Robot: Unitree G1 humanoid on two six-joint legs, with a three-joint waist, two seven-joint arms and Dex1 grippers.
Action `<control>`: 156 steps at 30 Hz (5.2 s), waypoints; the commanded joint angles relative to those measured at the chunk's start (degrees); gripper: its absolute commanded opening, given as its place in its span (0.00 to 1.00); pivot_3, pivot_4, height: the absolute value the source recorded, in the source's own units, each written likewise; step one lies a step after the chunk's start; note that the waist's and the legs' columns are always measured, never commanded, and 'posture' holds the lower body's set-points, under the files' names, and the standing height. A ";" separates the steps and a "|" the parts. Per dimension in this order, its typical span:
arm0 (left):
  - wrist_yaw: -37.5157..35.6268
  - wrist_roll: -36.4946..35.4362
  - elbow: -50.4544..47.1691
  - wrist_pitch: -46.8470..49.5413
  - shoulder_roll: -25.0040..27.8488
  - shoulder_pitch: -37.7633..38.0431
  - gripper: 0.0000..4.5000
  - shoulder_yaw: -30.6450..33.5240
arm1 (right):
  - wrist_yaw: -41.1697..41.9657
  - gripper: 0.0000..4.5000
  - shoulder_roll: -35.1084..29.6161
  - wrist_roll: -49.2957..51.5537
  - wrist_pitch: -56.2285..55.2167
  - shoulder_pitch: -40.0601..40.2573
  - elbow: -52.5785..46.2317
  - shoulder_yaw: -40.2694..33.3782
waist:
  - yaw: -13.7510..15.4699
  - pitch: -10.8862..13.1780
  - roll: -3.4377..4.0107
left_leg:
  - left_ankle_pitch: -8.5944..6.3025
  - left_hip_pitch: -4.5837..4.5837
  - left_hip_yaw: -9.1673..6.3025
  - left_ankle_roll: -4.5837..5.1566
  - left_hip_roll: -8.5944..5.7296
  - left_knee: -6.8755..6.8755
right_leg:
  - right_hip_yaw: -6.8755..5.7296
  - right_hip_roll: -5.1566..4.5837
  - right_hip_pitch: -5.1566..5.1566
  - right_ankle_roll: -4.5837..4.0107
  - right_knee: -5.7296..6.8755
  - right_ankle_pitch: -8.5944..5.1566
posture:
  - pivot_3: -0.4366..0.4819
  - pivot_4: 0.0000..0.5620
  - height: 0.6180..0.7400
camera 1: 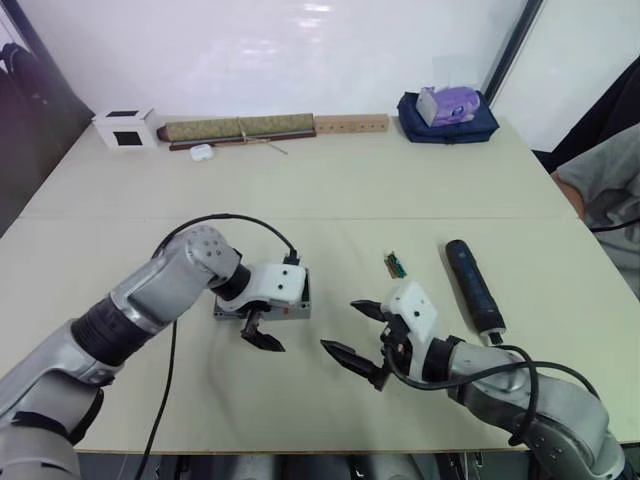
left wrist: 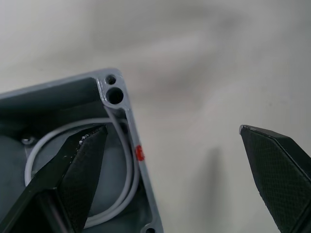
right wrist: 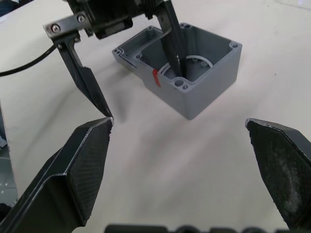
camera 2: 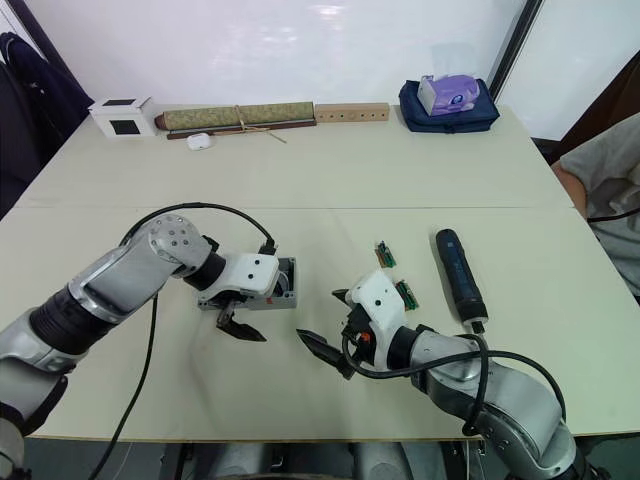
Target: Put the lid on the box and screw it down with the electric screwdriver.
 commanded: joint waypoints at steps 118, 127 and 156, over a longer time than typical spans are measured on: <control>67.30 -48.91 17.71 43.02 -0.54 -6.71 0.00 26.71 | 10.16 1.00 -2.72 8.38 4.03 -20.12 2.40 -14.15 | 0.25 -0.01 -0.06 | 0.12 0.31 -0.83 -0.21 -0.40 0.12 | -0.42 -0.40 0.39 -0.11 0.54 -0.22 | 0.48 0.27 1.00; 58.88 -33.46 32.51 0.85 -16.29 -10.57 0.00 36.35 | -0.77 1.00 9.23 9.20 0.56 -29.52 20.14 -21.69 | 0.15 -0.04 0.00 | 0.33 0.14 -0.78 -0.56 -0.37 -0.01 | -0.43 -0.36 0.16 -0.12 0.52 -0.19 | 0.48 0.27 1.00; 47.45 -22.87 25.44 -13.70 -35.00 -6.33 0.00 35.12 | 0.66 0.76 10.51 5.51 5.35 -36.76 30.10 -20.31 | -0.12 -0.02 -0.01 | 0.32 -0.03 -0.65 -0.54 -0.29 -0.05 | -0.24 -0.26 -0.14 -0.09 0.57 -0.16 | 0.48 0.27 1.00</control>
